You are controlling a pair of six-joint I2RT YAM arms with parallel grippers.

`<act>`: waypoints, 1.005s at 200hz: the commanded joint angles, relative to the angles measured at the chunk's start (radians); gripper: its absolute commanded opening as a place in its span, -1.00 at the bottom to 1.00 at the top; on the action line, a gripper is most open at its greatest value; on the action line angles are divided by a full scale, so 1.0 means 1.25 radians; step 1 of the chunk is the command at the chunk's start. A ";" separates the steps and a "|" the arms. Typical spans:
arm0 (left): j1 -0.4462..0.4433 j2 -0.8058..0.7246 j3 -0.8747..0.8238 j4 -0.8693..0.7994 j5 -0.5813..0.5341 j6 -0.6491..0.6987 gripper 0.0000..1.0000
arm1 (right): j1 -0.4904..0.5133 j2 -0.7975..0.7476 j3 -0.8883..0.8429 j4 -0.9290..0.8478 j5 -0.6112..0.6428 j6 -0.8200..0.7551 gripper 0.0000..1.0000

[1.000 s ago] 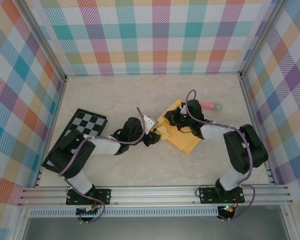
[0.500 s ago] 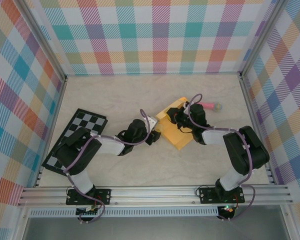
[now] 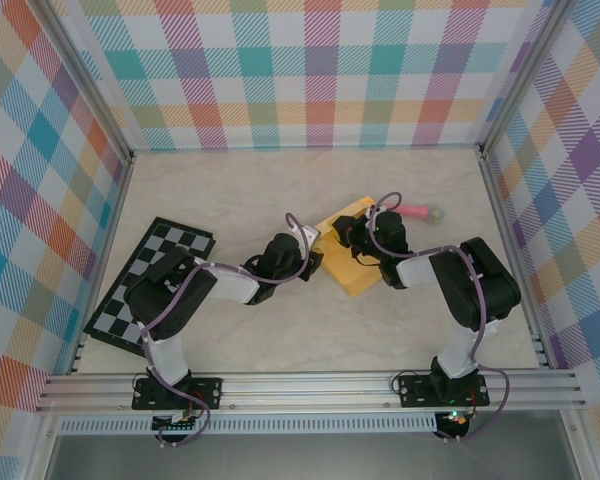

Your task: Fold the paper box

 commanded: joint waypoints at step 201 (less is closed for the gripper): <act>-0.060 0.167 0.176 0.176 -0.183 -0.077 -0.49 | 0.052 -0.038 -0.031 -0.061 0.152 0.093 -1.00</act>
